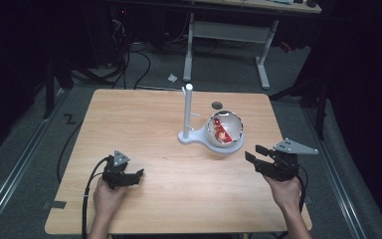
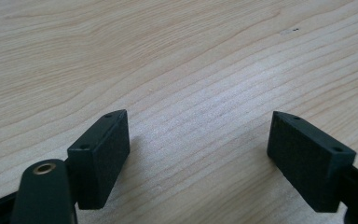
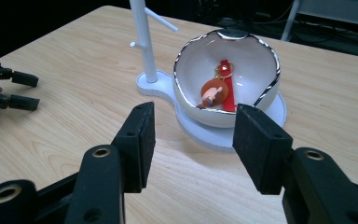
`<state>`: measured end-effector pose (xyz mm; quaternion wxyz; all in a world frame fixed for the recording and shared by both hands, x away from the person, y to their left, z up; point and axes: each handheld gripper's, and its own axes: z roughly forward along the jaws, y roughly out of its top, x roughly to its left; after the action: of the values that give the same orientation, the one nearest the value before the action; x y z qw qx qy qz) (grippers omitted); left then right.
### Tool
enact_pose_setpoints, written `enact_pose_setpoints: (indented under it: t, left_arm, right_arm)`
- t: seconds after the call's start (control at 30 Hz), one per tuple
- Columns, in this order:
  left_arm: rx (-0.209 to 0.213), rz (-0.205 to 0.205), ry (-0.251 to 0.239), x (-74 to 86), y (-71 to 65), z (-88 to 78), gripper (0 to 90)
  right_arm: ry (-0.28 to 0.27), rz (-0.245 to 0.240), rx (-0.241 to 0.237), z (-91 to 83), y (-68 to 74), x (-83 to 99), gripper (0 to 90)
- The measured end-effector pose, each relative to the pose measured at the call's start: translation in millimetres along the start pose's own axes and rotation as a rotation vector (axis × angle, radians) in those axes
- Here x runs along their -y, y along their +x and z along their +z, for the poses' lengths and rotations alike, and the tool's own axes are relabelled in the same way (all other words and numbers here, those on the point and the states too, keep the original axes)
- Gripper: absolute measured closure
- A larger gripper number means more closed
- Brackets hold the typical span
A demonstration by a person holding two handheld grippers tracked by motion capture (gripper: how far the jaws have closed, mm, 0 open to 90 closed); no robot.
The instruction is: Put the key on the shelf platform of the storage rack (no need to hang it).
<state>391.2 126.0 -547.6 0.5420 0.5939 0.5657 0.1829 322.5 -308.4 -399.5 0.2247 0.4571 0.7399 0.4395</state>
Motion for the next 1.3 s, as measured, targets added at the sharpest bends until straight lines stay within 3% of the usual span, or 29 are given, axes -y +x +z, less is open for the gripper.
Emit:
enact_pose_setpoints:
  t: [0.2,0.7,1.3]
  left_arm:
    - [0.000,-0.001,0.000,0.0,0.0,0.0,21.3]
    - [0.000,0.000,0.000,0.0,0.0,0.0,21.3]
    - [0.000,0.000,0.000,0.0,0.0,0.0,21.3]
  right_arm:
    - [0.007,0.023,-0.029,8.9,4.1,10.1,49.1]
    - [0.020,0.022,-0.086,28.9,17.7,16.7,48.9]
    - [0.056,0.018,-0.102,55.3,22.5,27.8,48.7]
